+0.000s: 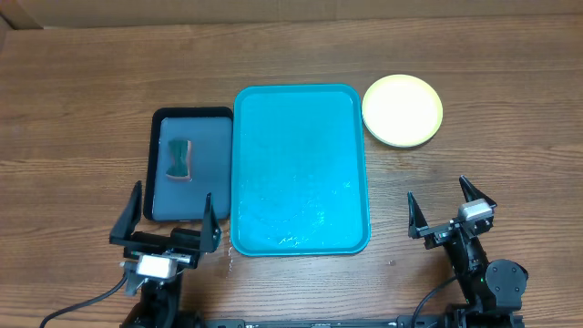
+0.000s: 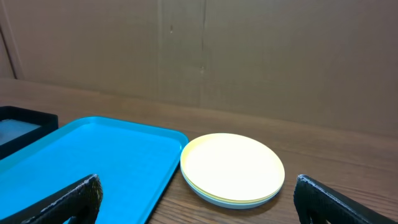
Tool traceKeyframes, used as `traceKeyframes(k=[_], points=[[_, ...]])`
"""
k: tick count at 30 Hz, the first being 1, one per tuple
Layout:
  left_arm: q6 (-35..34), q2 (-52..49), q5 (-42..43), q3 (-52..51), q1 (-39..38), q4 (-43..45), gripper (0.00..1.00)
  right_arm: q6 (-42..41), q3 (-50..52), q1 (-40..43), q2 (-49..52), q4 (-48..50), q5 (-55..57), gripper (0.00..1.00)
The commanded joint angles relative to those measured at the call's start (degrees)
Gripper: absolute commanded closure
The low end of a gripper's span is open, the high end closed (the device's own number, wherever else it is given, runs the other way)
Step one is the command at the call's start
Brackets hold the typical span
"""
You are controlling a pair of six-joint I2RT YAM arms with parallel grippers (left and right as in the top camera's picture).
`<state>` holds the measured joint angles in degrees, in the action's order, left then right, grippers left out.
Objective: Clean dirty plates on tray and stack at the side
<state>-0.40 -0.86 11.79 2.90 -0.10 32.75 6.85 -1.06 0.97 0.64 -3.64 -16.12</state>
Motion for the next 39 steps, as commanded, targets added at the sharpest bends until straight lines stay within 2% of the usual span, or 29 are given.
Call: traceKeyframes(k=[1, 9, 14, 22, 39], points=[[1.4, 0.7, -0.6, -1.8, 0.5, 0.2, 0.00, 0.3, 0.6, -0.3, -0.5, 0.3, -0.1, 0.00], [1.7, 0.7, -0.9, -2.6, 0.5, -8.3, 0.00, 0.3, 0.6, -0.3, -0.5, 0.3, -0.1, 0.00], [1.4, 0.7, -5.9, -2.6, 0.5, -17.4, 0.00, 0.3, 0.6, -0.3, -0.5, 0.3, -0.1, 0.00], [-9.0, 0.7, -20.0, -2.6, 0.5, -36.9, 0.00, 0.2, 0.6, -0.3, -0.5, 0.3, -0.1, 0.00], [-7.8, 0.7, -22.3, -2.6, 0.5, -36.1, 0.00, 0.3, 0.6, -0.3, -0.5, 0.3, -0.1, 0.00]])
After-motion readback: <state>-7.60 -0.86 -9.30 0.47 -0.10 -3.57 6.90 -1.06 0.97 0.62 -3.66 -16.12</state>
